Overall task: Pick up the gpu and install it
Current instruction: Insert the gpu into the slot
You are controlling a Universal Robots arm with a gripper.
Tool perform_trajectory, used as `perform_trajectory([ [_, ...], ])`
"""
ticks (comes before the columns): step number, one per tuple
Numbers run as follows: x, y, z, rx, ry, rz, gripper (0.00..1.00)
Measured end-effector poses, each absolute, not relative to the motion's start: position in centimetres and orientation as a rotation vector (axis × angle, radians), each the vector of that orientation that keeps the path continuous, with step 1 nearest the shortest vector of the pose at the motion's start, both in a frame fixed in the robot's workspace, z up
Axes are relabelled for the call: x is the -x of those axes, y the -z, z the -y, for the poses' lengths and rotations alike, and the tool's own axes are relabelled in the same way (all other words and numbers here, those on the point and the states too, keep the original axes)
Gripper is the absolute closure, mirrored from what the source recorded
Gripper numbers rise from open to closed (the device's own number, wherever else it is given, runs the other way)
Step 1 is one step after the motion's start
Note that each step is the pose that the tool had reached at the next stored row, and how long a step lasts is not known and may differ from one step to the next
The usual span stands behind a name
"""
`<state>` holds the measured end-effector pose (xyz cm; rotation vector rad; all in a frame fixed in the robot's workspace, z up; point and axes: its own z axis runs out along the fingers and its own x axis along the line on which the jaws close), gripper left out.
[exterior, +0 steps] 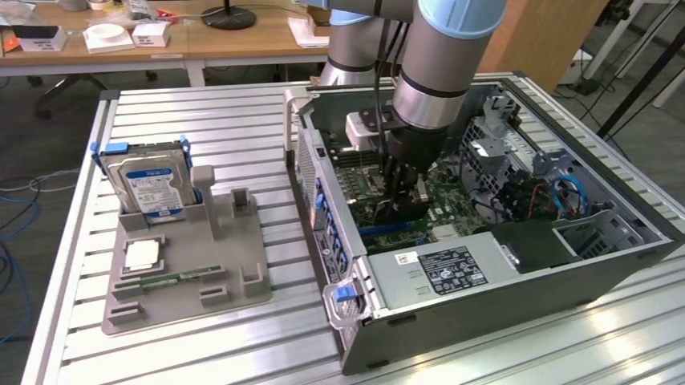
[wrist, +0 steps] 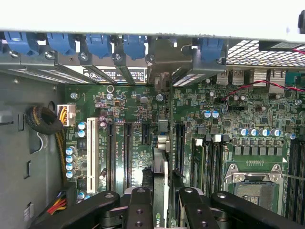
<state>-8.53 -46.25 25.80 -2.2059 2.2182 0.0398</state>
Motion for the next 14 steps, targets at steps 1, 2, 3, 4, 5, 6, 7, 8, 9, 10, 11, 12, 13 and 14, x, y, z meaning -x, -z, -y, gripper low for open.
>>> perform_trajectory([
  [1,8.47,-25.80,46.25,2.206,-0.040,-2.218,0.74],
  [2,8.35,-25.80,46.25,2.206,-0.040,-2.218,0.74],
  [3,8.18,-25.79,46.25,2.205,-0.041,-2.219,0.74],
  [4,8.06,-25.79,46.26,2.205,-0.041,-2.218,0.74],
  [5,7.94,-25.79,46.26,2.205,-0.041,-2.218,0.74],
  [6,7.88,-25.80,46.26,2.206,-0.040,-2.218,0.74],
  [7,7.81,-25.80,46.25,2.206,-0.040,-2.218,0.74],
  [8,7.78,-25.80,46.25,2.206,-0.040,-2.218,0.74],
  [9,7.78,-25.80,46.25,2.205,-0.040,-2.218,0.74],
  [10,7.78,-25.79,46.25,2.205,-0.040,-2.218,0.74],
  [11,7.77,-25.75,46.25,2.205,-0.040,-2.218,0.74],
  [12,7.77,-25.69,46.25,2.206,-0.040,-2.218,0.74],
  [13,7.77,-25.64,46.25,2.206,-0.040,-2.218,0.74],
  [14,7.77,-25.58,46.25,2.206,-0.040,-2.218,0.74],
])
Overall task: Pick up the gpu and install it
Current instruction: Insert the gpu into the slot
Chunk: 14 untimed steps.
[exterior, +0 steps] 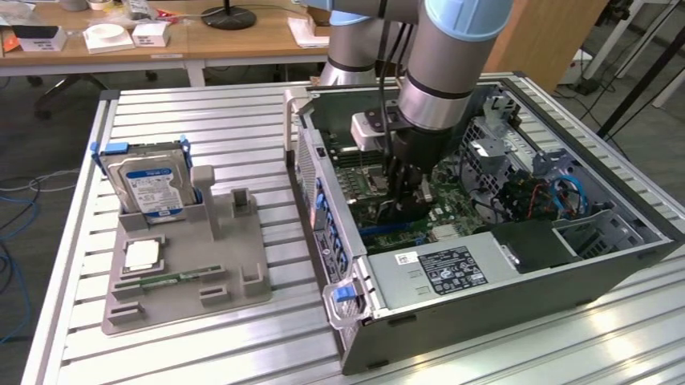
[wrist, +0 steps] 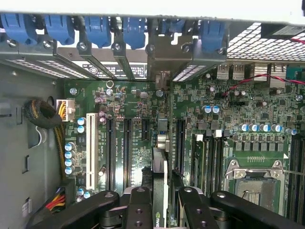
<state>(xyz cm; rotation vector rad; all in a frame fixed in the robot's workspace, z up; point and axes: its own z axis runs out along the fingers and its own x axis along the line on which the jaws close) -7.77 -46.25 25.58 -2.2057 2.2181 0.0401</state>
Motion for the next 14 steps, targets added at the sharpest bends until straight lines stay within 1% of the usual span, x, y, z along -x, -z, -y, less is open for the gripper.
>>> perform_trajectory([
  [14,7.35,-25.54,46.25,2.207,-0.044,-2.220,0.74],
])
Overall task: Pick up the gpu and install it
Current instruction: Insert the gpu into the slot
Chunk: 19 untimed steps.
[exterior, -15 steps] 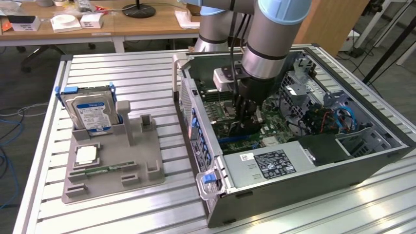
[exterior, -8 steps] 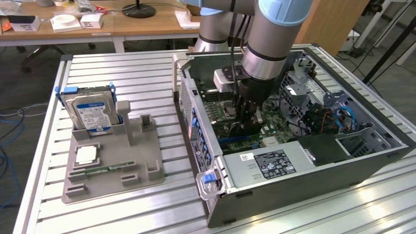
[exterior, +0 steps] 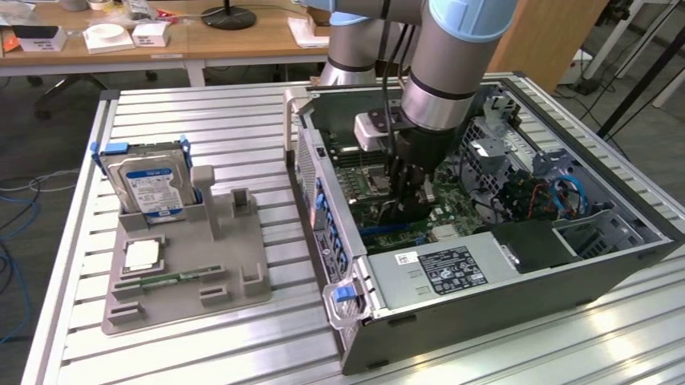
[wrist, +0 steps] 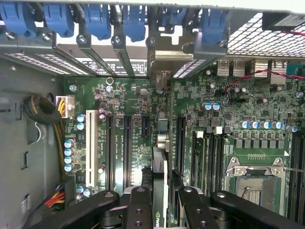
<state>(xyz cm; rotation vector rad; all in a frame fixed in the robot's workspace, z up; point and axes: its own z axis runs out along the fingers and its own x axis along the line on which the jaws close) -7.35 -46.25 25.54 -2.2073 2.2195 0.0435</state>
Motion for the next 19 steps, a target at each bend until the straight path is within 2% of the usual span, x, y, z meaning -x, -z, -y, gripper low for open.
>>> perform_trajectory([
  [19,7.86,-24.75,46.25,2.203,-0.034,-2.215,0.74],
])
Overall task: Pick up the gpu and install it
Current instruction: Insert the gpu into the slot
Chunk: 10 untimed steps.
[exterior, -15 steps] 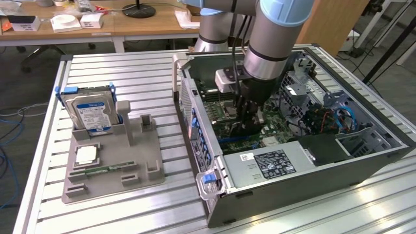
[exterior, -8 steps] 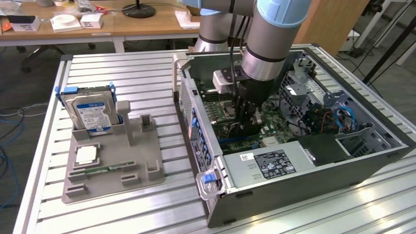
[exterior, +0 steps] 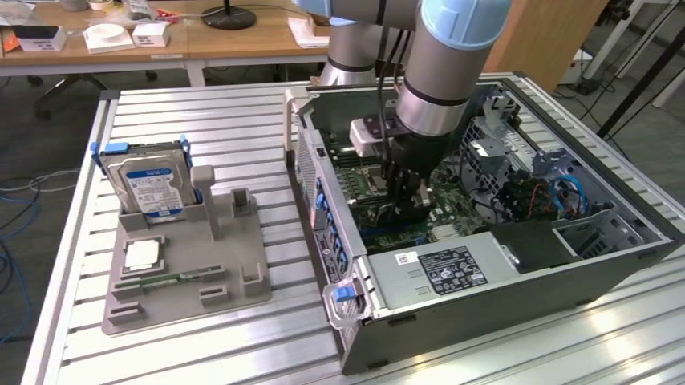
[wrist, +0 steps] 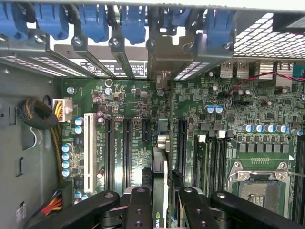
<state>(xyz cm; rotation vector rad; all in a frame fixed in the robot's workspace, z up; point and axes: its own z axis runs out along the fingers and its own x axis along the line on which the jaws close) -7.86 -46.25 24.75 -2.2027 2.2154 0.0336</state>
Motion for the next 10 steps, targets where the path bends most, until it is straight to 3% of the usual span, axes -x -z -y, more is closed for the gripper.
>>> perform_trajectory([
  [10,7.98,-24.57,46.25,2.203,-0.033,-2.215,0.74],
])
